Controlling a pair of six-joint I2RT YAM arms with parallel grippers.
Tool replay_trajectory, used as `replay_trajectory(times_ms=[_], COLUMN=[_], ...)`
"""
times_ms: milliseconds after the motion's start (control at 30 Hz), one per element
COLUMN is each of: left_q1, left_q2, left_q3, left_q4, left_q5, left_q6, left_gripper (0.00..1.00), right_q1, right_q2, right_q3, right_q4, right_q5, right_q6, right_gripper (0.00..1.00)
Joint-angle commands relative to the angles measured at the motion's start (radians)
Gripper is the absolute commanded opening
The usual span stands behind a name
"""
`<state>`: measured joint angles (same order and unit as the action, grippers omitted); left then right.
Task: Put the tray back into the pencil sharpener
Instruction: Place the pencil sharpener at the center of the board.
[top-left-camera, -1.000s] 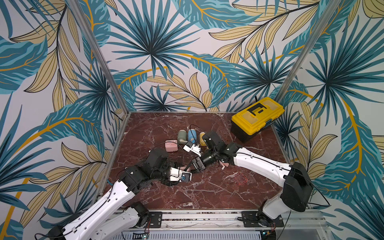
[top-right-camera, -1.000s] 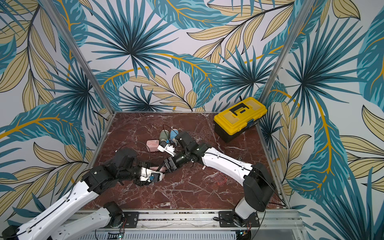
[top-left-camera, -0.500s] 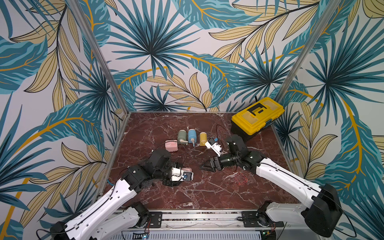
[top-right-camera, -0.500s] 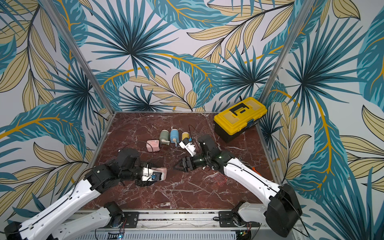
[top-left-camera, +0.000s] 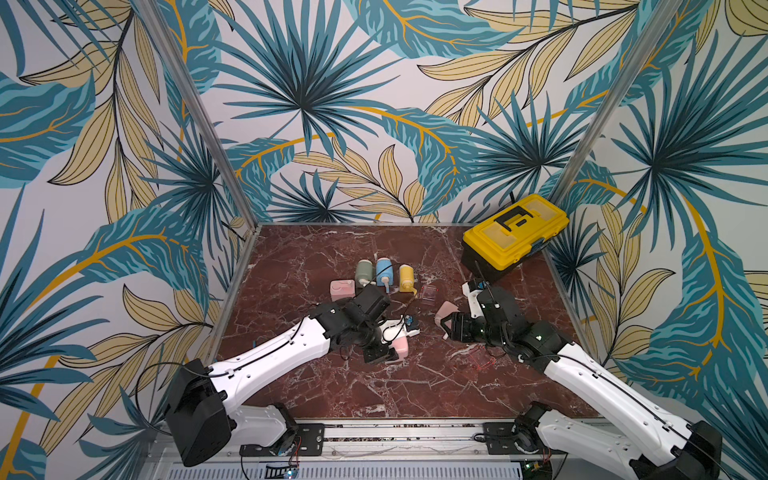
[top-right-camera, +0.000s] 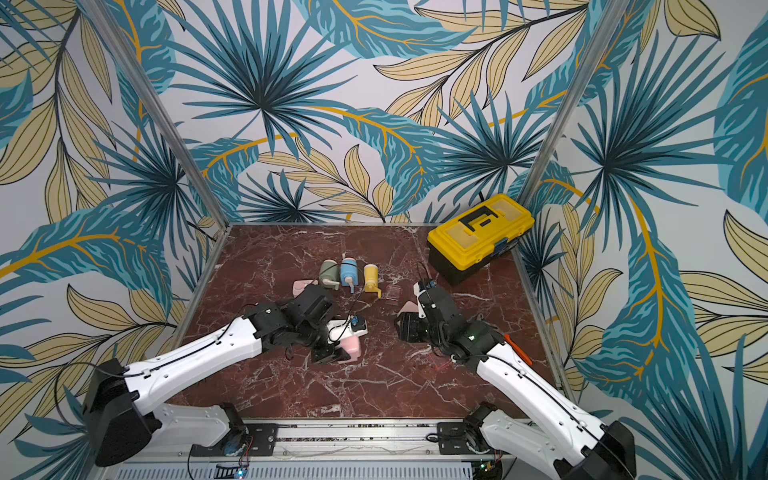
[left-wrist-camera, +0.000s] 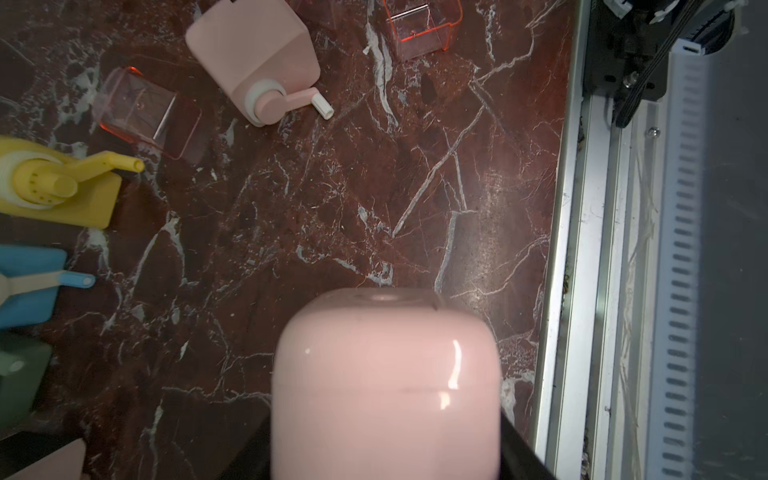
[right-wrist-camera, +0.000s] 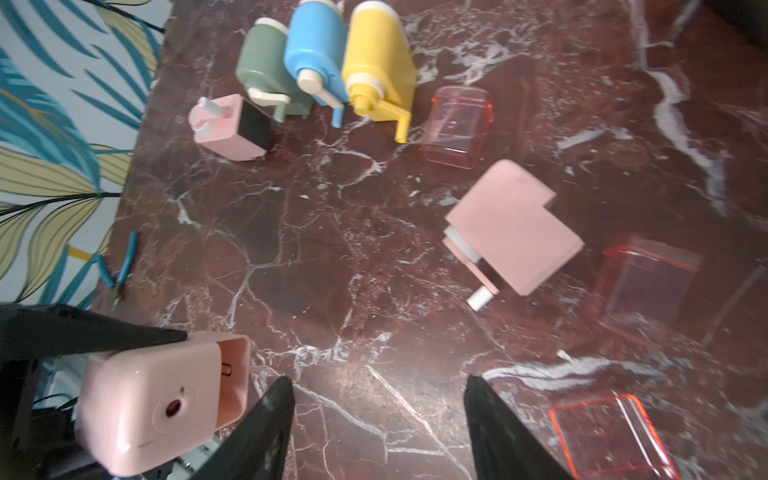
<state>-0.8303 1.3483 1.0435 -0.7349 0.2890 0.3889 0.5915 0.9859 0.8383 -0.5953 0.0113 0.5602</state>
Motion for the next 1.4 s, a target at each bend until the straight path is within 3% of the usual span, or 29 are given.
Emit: replay_trajectory(times_ms=[0,133,367,833,1033,1200,1367], left_q1=[-0.004,-0.017,-0.075,-0.099,-0.099,-0.098,-0.098], left_q2=[0.009,0.016,0.081,0.199,0.234,0.249,0.237], left_q3=[-0.029,-0.137,-0.185,-0.149,-0.135,-0.134,-0.138], left_q4=[0.173,0.351,0.401,0.416,0.417,0.418,0.417], left_q5=[-0.017,-0.024,-0.081,-0.054,-0.028,-0.034,-0.018], left_q6=[-0.134,-0.203,-0.155,0.049,0.111,0.128,0.128], left_gripper=[0.28,0.28,0.28,0.34,0.43,0.64,0.67], right_q1=[-0.010,-0.027,-0.077,-0.138,-0.142,-0.157,-0.168], right_q2=[0.000,0.012,0.039,0.039,0.028,0.043,0.043], right_q3=[0.021,0.042,0.085,-0.093,-0.144,-0.196,-0.225], right_q4=[-0.112,-0.206,-0.388,-0.398,-0.358,-0.314,-0.266], right_q5=[0.098,0.153,0.242,0.110,0.080,0.056,0.050], right_q6=[0.039,0.065,0.155,0.451,0.498,0.511,0.537], right_gripper=[0.67,0.65,0.59,0.57,0.57,0.60,0.58])
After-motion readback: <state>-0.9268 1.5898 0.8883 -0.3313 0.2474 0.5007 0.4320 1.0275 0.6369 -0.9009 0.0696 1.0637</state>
